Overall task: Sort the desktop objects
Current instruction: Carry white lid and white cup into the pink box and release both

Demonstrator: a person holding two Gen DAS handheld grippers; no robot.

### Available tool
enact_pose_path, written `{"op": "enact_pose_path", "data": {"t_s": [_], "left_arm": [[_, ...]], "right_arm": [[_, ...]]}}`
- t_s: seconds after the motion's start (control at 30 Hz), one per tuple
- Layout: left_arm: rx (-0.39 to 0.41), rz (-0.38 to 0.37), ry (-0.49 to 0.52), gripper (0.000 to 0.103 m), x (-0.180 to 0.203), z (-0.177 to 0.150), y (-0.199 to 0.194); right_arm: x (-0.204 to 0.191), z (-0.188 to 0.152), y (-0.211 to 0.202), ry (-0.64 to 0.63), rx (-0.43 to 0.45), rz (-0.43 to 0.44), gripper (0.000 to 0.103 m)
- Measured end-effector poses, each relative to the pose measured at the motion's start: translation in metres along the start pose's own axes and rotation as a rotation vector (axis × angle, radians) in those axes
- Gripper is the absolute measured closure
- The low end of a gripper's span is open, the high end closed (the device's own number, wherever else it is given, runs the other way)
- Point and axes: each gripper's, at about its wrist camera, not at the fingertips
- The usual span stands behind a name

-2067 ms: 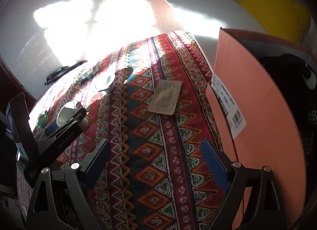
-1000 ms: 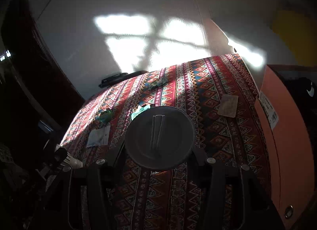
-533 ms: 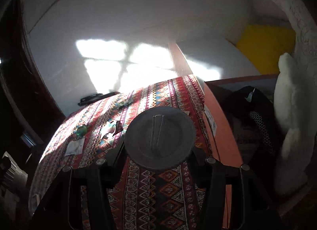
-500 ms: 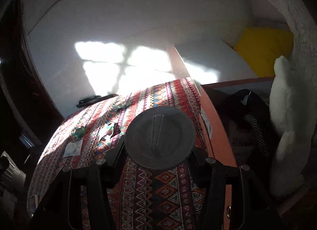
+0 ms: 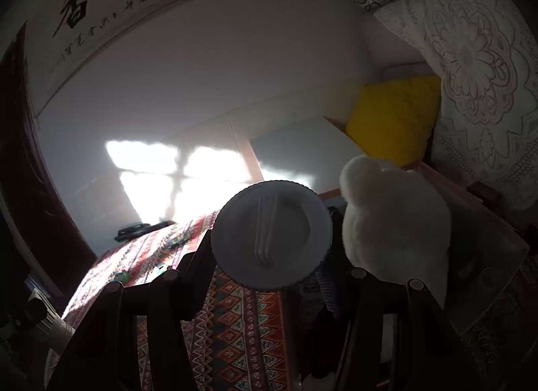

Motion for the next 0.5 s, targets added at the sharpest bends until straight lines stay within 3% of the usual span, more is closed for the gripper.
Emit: {"op": "enact_pose_path", "data": {"t_s": [0.2,0.37,0.5], "left_arm": [[0.004,-0.159,0.081,0.042,0.084,0.015,0.032],[-0.007,-0.257,0.135,0.042,0.146,0.026,0.06],[-0.024,-0.309,0.159,0.042,0.186,0.035,0.089]], "right_arm": [[0.082,0.046,-0.037,0.135,0.149,-0.103,0.045],[0.155,0.068,-0.046,0.252,0.155,-0.198,0.045],[0.184,0.074,-0.043,0.27,0.131,-0.24,0.045]]}}
Point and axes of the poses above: each gripper's, at about its wrist camera, not at the fingertips, and y roughly the way its jaws point, x to its right, z to its top, and after that the axes turned 15 degrees about y, right-handed
